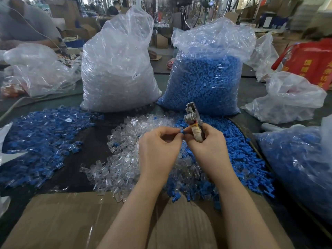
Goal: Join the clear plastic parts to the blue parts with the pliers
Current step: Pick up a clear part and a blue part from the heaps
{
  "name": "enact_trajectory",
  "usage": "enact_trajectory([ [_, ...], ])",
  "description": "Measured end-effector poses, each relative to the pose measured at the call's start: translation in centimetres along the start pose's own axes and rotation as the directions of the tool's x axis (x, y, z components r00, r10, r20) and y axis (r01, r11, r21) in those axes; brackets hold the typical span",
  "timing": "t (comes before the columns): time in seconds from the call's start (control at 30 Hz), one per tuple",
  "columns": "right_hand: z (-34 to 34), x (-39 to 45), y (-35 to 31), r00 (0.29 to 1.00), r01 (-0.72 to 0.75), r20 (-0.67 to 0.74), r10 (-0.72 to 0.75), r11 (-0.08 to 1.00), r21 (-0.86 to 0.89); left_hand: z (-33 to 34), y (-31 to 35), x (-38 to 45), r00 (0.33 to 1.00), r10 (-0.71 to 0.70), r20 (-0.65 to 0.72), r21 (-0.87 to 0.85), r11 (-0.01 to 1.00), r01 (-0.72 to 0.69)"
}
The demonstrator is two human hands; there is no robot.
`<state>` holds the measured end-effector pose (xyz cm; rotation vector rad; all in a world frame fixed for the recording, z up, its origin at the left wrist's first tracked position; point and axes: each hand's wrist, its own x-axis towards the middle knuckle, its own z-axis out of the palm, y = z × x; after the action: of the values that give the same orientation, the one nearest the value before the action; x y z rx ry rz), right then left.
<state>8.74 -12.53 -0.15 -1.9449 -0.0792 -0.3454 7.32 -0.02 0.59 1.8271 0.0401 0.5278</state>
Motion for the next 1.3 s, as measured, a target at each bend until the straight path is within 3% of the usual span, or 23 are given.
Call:
enact_trajectory([
  [0.17, 0.1, 0.1, 0.0, 1.0, -0.01, 0.017, 0.009, 0.999, 0.041, 0.1, -0.3, 0.1, 0.999, -0.043, -0.01, -0.067, 0.997, 0.043],
  [0.43, -1.1, 0.2, 0.3, 0.999, 0.008, 0.033, -0.005, 0.996, -0.09, -0.5, -0.7, 0.7, 0.988, -0.152, 0.024, -0.273, 0.95, 0.153],
  [0.77, -1.7, 0.0, 0.1, 0.961, 0.072, 0.277, 0.007, 0.959, -0.274, -1.0, -0.8, 0.8, 0.995, -0.091, 0.042, -0.357, 0.929, 0.099],
  [1.3, -1.3, -0.5, -0.1, 0.959, 0.1, 0.285, -0.012, 0.949, -0.298, -1.7, -1.3, 1.1, 0.995, -0.047, 0.092, -0.411, 0.908, 0.081],
])
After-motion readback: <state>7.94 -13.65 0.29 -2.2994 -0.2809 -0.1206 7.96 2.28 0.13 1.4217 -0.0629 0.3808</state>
